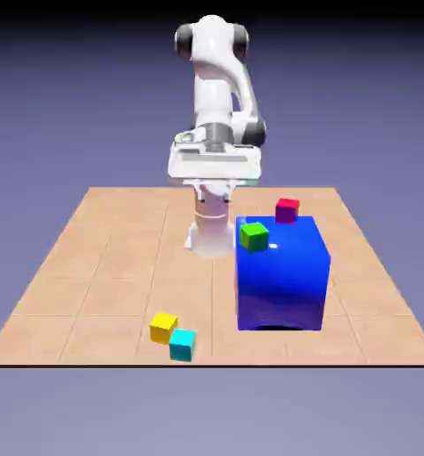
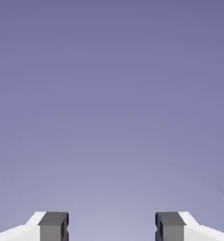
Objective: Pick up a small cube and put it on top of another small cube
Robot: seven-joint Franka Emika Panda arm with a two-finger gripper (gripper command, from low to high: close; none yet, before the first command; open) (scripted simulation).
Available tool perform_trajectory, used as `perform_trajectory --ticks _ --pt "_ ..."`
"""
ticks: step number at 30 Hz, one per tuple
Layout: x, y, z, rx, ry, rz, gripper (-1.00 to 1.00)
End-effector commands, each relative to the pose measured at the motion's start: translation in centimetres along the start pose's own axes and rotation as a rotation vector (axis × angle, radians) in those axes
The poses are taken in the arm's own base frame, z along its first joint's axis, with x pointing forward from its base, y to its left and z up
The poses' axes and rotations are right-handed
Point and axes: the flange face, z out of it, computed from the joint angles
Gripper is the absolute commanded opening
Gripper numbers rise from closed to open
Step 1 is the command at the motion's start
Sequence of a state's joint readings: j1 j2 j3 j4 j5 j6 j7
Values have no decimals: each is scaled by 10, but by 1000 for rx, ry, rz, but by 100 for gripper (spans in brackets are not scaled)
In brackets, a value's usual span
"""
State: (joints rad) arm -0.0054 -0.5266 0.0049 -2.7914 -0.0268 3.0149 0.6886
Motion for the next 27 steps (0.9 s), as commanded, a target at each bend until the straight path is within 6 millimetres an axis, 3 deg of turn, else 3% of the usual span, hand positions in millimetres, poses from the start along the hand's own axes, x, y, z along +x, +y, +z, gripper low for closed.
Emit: perform_trajectory --ticks 1,10,21,23,27 --pt "0 3 12 -33 -24 -59 0" --pt "-6 50 115 -254 -323 -567 0" --pt "-43 146 227 -293 -827 -1119 0" --pt "-44 149 229 -290 -841 -1132 0" --pt "-67 177 266 -292 -840 -1131 0"
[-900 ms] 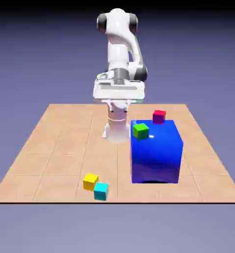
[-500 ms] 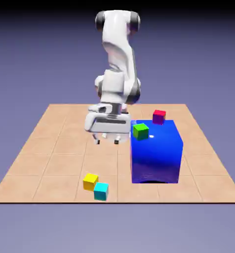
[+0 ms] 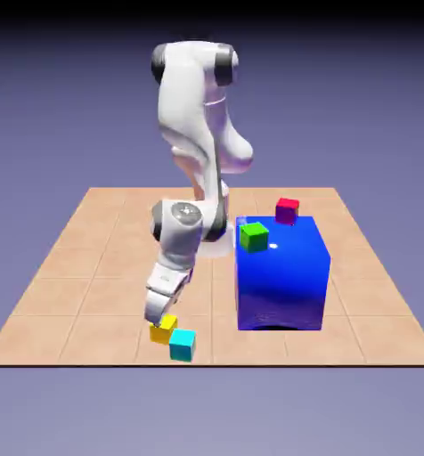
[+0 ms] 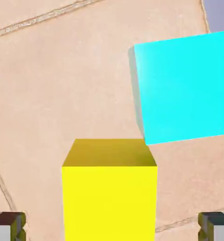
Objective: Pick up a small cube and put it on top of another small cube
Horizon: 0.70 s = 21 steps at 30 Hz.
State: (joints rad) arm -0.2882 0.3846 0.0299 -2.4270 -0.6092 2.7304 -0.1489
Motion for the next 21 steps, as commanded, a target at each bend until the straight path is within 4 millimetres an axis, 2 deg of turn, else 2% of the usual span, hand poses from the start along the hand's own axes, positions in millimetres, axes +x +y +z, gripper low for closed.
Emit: perform_trajectory --ticks 1,2,3,4,9,11,12,14,17,21 --pt "0 -1 13 1 0 -1 0" --pt "0 -2 18 1 0 -1 0" --pt "0 -2 18 1 0 -1 -100" --pt "0 -2 18 1 0 -1 -100" --pt "-3 1 -47 1 0 -1 -100" --pt "31 -9 -79 -59 67 -152 -100" --pt "50 -18 -97 -91 99 -221 -100" --pt "77 -44 -135 -123 131 -252 -100" --pt "107 -91 -193 -156 179 -280 -100" --pt "105 -138 -237 -110 155 -121 -100"
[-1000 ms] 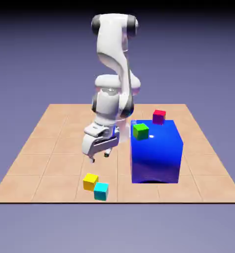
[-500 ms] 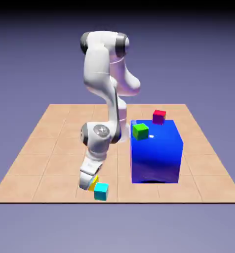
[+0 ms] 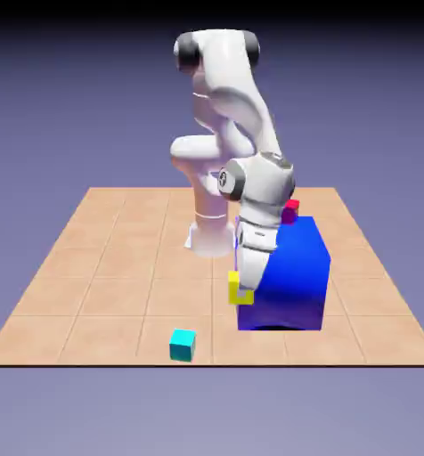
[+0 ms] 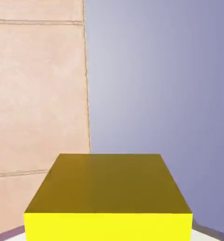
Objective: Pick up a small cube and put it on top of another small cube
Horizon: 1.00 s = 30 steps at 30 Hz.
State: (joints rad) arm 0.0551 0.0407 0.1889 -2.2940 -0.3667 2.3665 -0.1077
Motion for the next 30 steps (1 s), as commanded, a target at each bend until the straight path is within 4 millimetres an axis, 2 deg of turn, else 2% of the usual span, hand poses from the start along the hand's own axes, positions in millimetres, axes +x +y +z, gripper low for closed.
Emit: perform_trajectory --ticks 1,7,12,14,15,19,20,21,22,26,27,30 --pt "-1 -6 -10 10 -12 50 -100" --pt "-8 -78 -77 78 -84 276 -100" --pt "-30 -141 -130 131 -166 434 -100" --pt "-43 -139 -121 146 -238 538 -100" --pt "-43 -139 -121 146 -238 538 -100" --pt "-51 -153 -58 146 -239 538 -100" --pt "-52 -154 -53 146 -239 538 -100" --pt "-52 -154 -53 146 -239 538 100" --pt "-52 -154 -53 146 -239 538 100" --pt "-44 -140 -116 146 -238 538 100" --pt "-38 -132 -116 154 -256 557 100" --pt "-16 -100 -95 184 -332 643 100"
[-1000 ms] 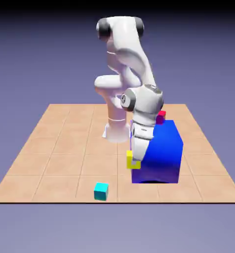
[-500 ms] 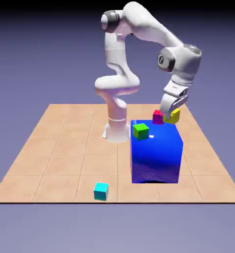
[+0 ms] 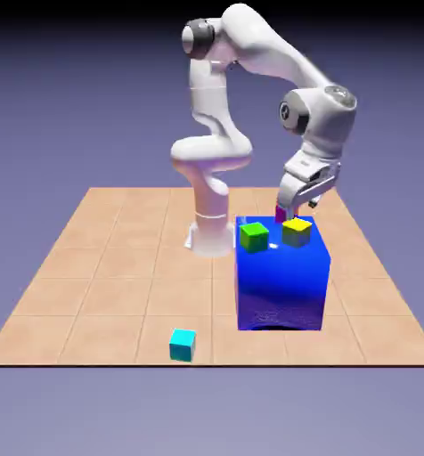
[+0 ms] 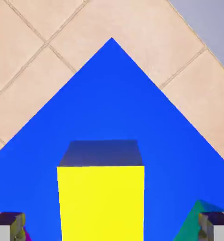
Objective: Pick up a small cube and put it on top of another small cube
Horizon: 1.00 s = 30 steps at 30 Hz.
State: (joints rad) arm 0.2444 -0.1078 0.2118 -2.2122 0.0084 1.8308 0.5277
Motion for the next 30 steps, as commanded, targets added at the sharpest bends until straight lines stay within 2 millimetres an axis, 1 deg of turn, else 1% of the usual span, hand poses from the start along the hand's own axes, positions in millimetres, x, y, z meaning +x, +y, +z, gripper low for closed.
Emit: perform_trajectory --ticks 1,5,9,14,18,22,26,28,30 --pt "13 4 3 5 -24 27 100" --pt "68 30 20 22 -122 150 100" --pt "121 62 45 32 -218 275 100" --pt "179 110 88 31 -333 432 100" --pt "217 154 131 20 -422 557 100" --pt "247 199 179 0 -509 677 100" --pt "267 245 232 -30 -594 792 100" --pt "268 248 235 -32 -598 798 100" --pt "259 242 263 -32 -598 798 100"
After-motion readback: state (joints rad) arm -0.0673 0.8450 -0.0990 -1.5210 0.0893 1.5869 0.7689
